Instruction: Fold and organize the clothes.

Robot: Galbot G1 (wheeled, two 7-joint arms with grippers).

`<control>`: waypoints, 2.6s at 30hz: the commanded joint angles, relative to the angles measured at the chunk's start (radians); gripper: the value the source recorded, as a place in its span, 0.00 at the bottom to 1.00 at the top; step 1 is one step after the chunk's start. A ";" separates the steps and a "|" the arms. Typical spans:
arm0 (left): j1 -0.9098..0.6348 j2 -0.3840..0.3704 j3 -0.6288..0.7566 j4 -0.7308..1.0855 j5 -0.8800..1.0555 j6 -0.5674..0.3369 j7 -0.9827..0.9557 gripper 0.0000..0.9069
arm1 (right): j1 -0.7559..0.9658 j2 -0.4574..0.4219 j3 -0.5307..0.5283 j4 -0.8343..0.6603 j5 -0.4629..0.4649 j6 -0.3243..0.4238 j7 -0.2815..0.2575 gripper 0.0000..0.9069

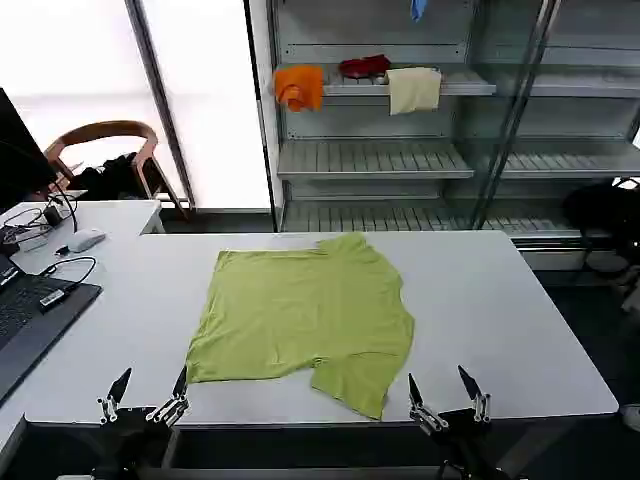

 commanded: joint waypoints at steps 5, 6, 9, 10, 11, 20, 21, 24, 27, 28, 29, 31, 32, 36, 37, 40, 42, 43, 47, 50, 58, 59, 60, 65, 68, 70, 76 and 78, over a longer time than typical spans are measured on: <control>-0.099 0.039 -0.040 0.005 -0.149 0.257 0.110 1.00 | 0.173 0.043 -0.195 0.020 0.098 -0.300 0.142 1.00; -0.111 0.041 -0.040 0.011 -0.164 0.262 0.114 1.00 | 0.182 0.043 -0.211 0.014 0.099 -0.300 0.155 1.00; -0.153 0.044 -0.036 0.031 -0.201 0.288 0.116 1.00 | 0.190 0.053 -0.215 0.000 0.107 -0.300 0.161 1.00; -0.164 0.045 -0.034 0.038 -0.209 0.294 0.117 1.00 | 0.192 0.056 -0.217 -0.005 0.106 -0.301 0.161 1.00; -0.174 0.046 -0.031 0.048 -0.213 0.295 0.119 1.00 | 0.194 0.057 -0.219 -0.011 0.108 -0.301 0.159 1.00; -0.251 0.045 -0.004 0.156 -0.226 0.290 0.126 1.00 | 0.194 0.070 -0.219 -0.042 0.107 -0.300 0.162 1.00; -0.257 0.045 0.000 0.172 -0.225 0.289 0.129 1.00 | 0.194 0.071 -0.218 -0.044 0.107 -0.300 0.163 1.00; -0.278 0.048 0.016 0.200 -0.223 0.287 0.133 1.00 | 0.195 0.075 -0.213 -0.053 0.106 -0.300 0.165 1.00; -0.292 0.055 0.025 0.232 -0.219 0.283 0.141 1.00 | 0.196 0.078 -0.214 -0.055 0.107 -0.300 0.162 1.00; -0.296 0.057 0.026 0.245 -0.219 0.281 0.144 1.00 | 0.196 0.079 -0.217 -0.057 0.107 -0.300 0.163 1.00; -0.298 0.057 0.027 0.252 -0.219 0.278 0.146 1.00 | 0.197 0.080 -0.217 -0.059 0.107 -0.300 0.163 1.00; -0.304 0.058 0.028 0.265 -0.215 0.268 0.150 1.00 | 0.197 0.084 -0.219 -0.063 0.107 -0.300 0.162 1.00; -0.305 0.060 0.029 0.273 -0.216 0.265 0.152 1.00 | 0.198 0.086 -0.222 -0.066 0.107 -0.300 0.163 1.00; -0.311 0.062 0.030 0.295 -0.216 0.251 0.161 1.00 | 0.212 0.094 -0.237 -0.078 0.106 -0.300 0.167 1.00; -0.313 0.062 0.030 0.300 -0.216 0.248 0.163 1.00 | 0.219 0.099 -0.244 -0.082 0.106 -0.300 0.172 0.96; -0.314 0.063 0.033 0.310 -0.217 0.236 0.172 1.00 | 0.231 0.106 -0.254 -0.089 0.103 -0.300 0.173 0.90; -0.315 0.066 0.034 0.315 -0.217 0.232 0.178 1.00 | 0.235 0.110 -0.259 -0.091 0.101 -0.300 0.170 0.90; -0.317 0.067 0.035 0.317 -0.218 0.232 0.179 0.98 | 0.237 0.110 -0.262 -0.091 0.101 -0.300 0.170 0.90; -0.325 0.065 0.042 0.335 -0.218 0.229 0.183 0.93 | 0.242 0.112 -0.268 -0.097 0.100 -0.300 0.170 0.88; -0.326 0.061 0.049 0.342 -0.216 0.221 0.187 0.79 | 0.239 0.111 -0.263 -0.099 0.101 -0.300 0.163 0.82; -0.326 0.053 0.057 0.345 -0.204 0.210 0.198 0.37 | 0.234 0.114 -0.256 -0.108 0.103 -0.299 0.147 0.42; -0.325 0.053 0.056 0.346 -0.204 0.209 0.200 0.29 | 0.234 0.115 -0.256 -0.108 0.103 -0.299 0.146 0.41; -0.324 0.053 0.056 0.348 -0.203 0.207 0.202 0.18 | 0.235 0.115 -0.255 -0.107 0.104 -0.299 0.145 0.39; -0.324 0.052 0.057 0.359 -0.201 0.202 0.204 0.08 | 0.232 0.113 -0.249 -0.109 0.103 -0.296 0.127 0.34; -0.322 0.052 0.059 0.359 -0.201 0.200 0.208 0.03 | 0.228 0.112 -0.245 -0.109 0.102 -0.295 0.121 0.29; -0.323 0.052 0.059 0.361 -0.201 0.199 0.210 0.02 | 0.230 0.110 -0.243 -0.110 0.103 -0.295 0.121 0.26; -0.323 0.056 0.062 0.366 -0.198 0.191 0.224 0.02 | 0.230 0.109 -0.231 -0.111 0.102 -0.290 0.115 0.07; -0.322 0.057 0.059 0.360 -0.194 0.186 0.228 0.02 | 0.232 0.110 -0.232 -0.110 0.097 -0.285 0.114 0.02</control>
